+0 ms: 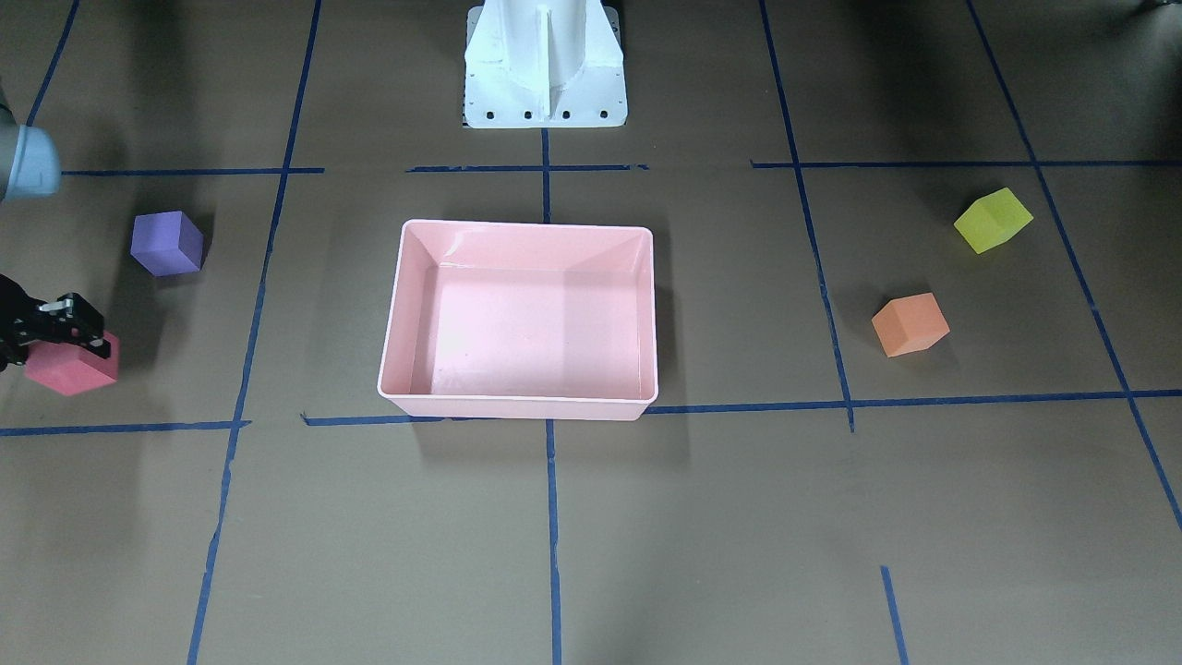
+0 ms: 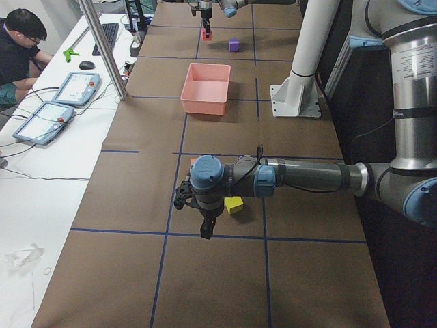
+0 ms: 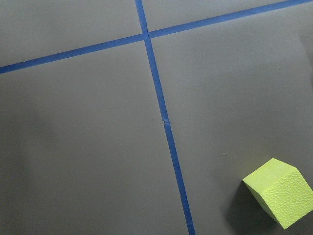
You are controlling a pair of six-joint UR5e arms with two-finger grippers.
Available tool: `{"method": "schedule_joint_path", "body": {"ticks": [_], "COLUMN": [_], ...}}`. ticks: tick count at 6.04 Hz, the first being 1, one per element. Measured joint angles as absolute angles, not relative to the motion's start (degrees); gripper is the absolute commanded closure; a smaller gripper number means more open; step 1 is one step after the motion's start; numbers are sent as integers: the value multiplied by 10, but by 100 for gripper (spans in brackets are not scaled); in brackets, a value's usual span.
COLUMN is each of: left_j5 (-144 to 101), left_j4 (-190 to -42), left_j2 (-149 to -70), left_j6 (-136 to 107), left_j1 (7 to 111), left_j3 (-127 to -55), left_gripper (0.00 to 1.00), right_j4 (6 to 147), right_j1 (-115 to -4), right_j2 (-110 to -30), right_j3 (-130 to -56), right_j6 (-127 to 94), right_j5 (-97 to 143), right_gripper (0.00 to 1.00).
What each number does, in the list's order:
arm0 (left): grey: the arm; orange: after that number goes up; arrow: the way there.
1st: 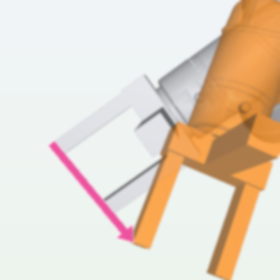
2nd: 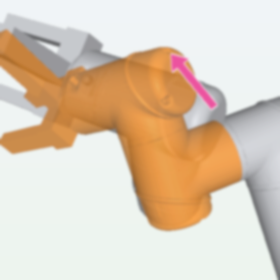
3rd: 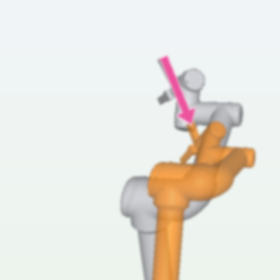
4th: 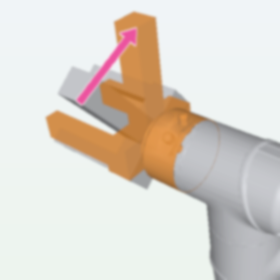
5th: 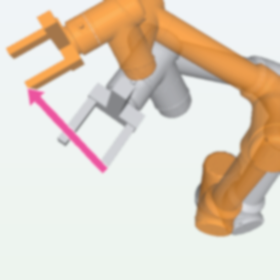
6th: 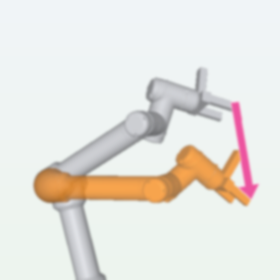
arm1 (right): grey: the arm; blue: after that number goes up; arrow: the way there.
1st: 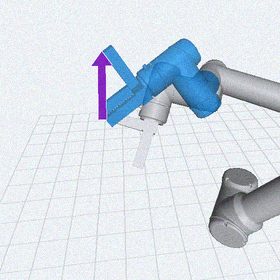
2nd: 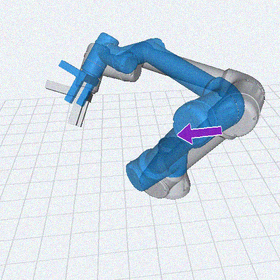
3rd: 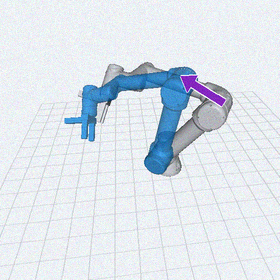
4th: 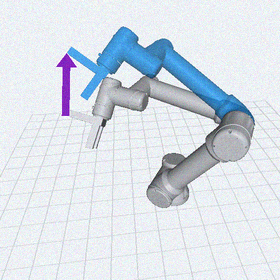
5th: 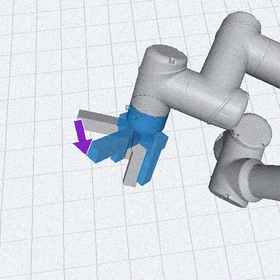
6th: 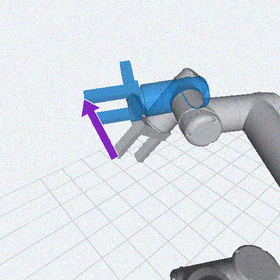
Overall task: Place blocks into pink bin with both arms
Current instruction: 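Carry the red-pink cube with the right gripper into the pink bin and release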
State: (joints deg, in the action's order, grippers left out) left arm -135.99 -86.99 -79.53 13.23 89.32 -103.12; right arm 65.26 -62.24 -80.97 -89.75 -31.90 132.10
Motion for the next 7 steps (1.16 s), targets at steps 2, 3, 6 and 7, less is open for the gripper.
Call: {"method": "schedule_joint_path", "body": {"ticks": [2,3,6,7], "left_j5": [-1359,-1358,-1358,-1358], "left_j4": [-872,-872,-872,-872], "left_j2": [-797,-799,-800,-800], "left_j6": [133,133,133,132], "left_j1": [892,892,891,891], "left_j3": [-1032,-1032,-1032,-1032], "left_gripper": [0,0,0,0], "right_j4": [768,825,866,870], "right_j1": [-586,-558,-425,-379], "right_j2": [-717,-667,-540,-494], "right_j3": [-954,-974,-967,-941], "right_j6": [-434,-493,-714,-779], "right_j5": [1318,1306,1190,1140], "right_gripper": [73,73,64,46]}}
